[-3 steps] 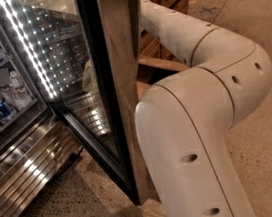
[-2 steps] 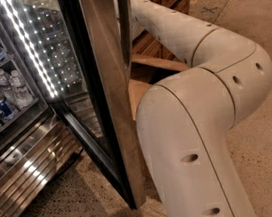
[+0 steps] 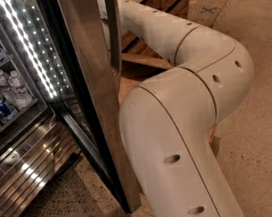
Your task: Close right fridge door
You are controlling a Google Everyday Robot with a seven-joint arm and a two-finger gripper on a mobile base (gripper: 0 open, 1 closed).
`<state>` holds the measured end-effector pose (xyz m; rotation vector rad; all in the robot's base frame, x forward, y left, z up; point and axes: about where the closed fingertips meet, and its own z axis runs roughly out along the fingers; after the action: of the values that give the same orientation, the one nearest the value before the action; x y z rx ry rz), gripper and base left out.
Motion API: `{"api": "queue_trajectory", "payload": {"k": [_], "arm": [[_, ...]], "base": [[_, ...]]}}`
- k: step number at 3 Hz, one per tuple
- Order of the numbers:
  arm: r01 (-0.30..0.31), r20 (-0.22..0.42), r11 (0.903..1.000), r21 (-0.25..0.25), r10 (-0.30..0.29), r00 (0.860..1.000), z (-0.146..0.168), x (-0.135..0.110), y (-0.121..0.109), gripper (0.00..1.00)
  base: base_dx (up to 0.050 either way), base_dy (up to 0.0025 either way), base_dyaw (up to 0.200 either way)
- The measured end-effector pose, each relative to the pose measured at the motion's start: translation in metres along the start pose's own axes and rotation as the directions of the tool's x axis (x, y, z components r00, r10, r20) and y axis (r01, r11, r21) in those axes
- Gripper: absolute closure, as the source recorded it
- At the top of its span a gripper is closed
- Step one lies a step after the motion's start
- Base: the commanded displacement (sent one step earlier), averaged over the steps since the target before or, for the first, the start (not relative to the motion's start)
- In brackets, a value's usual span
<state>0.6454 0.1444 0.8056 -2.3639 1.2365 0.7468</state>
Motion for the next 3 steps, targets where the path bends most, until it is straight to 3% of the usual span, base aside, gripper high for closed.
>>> {"api": "queue_trajectory", "payload": {"k": [2,3], "arm": [[0.017,0.001,0.9998,-0.004,-0.017,1.000,0.009,-0.003,0.004,1.00],[0.056,-0.003,0.9984,0.012,-0.056,0.998,0.013,-0.011,0.007,1.00]], "base": [[0.000,0.00000,0.000],[0.000,0.00000,0.000]]}}
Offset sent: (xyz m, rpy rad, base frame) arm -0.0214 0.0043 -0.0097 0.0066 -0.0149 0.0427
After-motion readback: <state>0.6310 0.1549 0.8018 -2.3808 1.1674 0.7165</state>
